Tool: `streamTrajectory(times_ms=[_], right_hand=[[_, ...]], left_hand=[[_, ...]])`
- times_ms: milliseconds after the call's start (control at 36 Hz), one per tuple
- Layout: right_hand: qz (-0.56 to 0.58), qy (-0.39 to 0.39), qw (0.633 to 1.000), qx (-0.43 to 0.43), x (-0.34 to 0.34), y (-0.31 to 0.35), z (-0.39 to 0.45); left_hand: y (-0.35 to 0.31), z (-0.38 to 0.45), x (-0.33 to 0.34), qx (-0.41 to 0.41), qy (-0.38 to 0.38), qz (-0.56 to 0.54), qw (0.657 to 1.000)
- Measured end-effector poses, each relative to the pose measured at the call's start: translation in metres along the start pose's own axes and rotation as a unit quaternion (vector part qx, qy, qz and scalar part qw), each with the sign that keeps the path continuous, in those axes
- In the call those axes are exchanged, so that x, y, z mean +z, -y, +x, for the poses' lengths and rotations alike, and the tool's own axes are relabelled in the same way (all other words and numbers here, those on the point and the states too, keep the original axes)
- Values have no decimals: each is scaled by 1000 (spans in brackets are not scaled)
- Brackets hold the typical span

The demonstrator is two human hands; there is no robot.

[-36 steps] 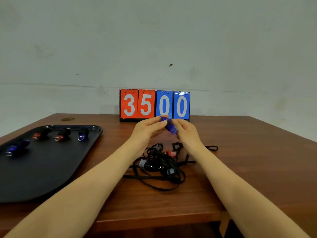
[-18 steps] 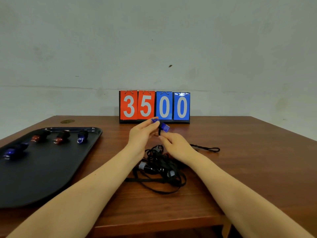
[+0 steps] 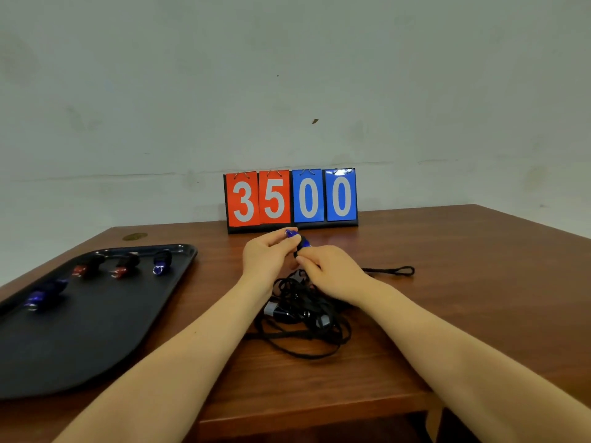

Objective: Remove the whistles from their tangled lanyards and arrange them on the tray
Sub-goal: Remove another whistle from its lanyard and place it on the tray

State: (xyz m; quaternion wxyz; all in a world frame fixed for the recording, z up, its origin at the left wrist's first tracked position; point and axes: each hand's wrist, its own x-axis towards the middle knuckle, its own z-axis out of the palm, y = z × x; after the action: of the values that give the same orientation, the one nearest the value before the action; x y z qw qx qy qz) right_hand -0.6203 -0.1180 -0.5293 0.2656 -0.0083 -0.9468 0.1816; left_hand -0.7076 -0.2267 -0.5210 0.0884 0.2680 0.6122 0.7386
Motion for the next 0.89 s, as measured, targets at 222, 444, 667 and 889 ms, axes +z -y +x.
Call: streamTrajectory(times_ms=[222, 444, 667, 889], right_hand=[[78, -49, 995, 33, -5, 10, -1], [205, -145, 960, 125, -14, 3, 3], [239, -201, 937, 158, -20, -6, 3], [352, -142, 899, 219, -24, -7, 2]], left_hand=[[0, 9, -11, 7, 19, 52, 998], [-4, 6, -13, 16, 128, 28, 991], [-13, -1, -12, 3, 168, -27, 985], [-22, -10, -4, -66, 198, -184, 961]])
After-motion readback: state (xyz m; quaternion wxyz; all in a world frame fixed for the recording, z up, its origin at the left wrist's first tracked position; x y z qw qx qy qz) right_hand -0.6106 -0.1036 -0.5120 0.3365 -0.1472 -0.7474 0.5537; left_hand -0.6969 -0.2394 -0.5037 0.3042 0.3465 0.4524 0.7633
